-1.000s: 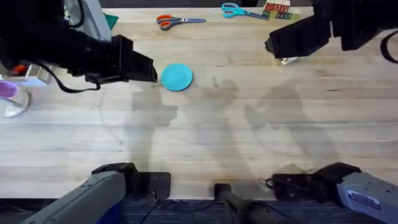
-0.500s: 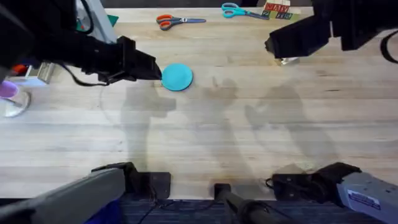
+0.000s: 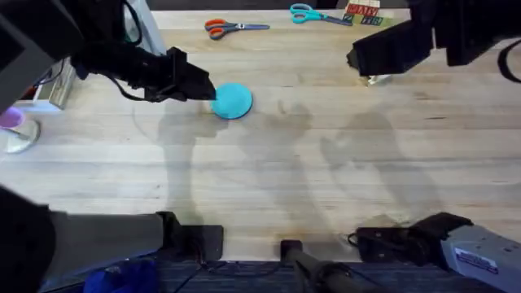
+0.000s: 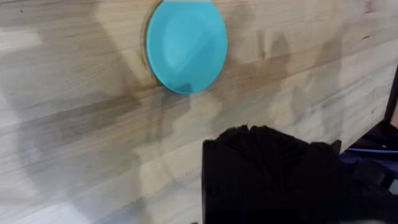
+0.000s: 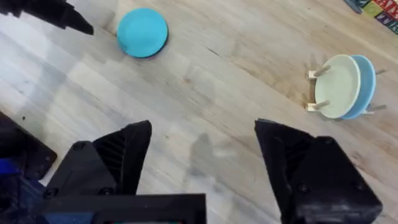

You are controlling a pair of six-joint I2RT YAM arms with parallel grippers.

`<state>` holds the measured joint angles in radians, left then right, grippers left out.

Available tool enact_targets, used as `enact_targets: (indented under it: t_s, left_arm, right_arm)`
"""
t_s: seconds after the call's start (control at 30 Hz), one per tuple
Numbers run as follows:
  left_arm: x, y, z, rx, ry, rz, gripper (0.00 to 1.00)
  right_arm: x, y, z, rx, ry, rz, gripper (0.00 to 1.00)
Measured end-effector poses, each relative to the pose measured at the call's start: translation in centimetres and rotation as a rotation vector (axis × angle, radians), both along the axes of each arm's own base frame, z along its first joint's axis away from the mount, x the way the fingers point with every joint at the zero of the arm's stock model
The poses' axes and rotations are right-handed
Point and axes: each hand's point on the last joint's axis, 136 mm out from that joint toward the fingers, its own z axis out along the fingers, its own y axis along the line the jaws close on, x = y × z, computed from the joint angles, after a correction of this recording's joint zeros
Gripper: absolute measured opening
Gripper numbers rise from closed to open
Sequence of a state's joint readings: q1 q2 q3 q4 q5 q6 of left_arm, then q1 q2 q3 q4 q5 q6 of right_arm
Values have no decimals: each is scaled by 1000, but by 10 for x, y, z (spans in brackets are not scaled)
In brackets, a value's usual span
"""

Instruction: Pick up the plates from the table one by one and place each into a slot on the dish rack.

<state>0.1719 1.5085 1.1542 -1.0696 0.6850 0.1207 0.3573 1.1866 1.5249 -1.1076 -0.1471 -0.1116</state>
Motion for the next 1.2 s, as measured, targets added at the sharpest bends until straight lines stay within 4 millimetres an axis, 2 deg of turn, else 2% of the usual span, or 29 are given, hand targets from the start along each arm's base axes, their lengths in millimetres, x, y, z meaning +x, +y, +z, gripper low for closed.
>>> enact_targets:
  t_s: [0.5,0.77,1.2]
  left_arm:
    - [14,2,-33,-13,64,0,40]
    - [29,7,-34,-12,25,34,40]
    - [31,12,-43,-19,56,61,40]
  right_arm:
    - [0,0,0,0,0,0,995]
    - [0,0,0,0,0,0,995]
    - [0,0,0,0,0,0,995]
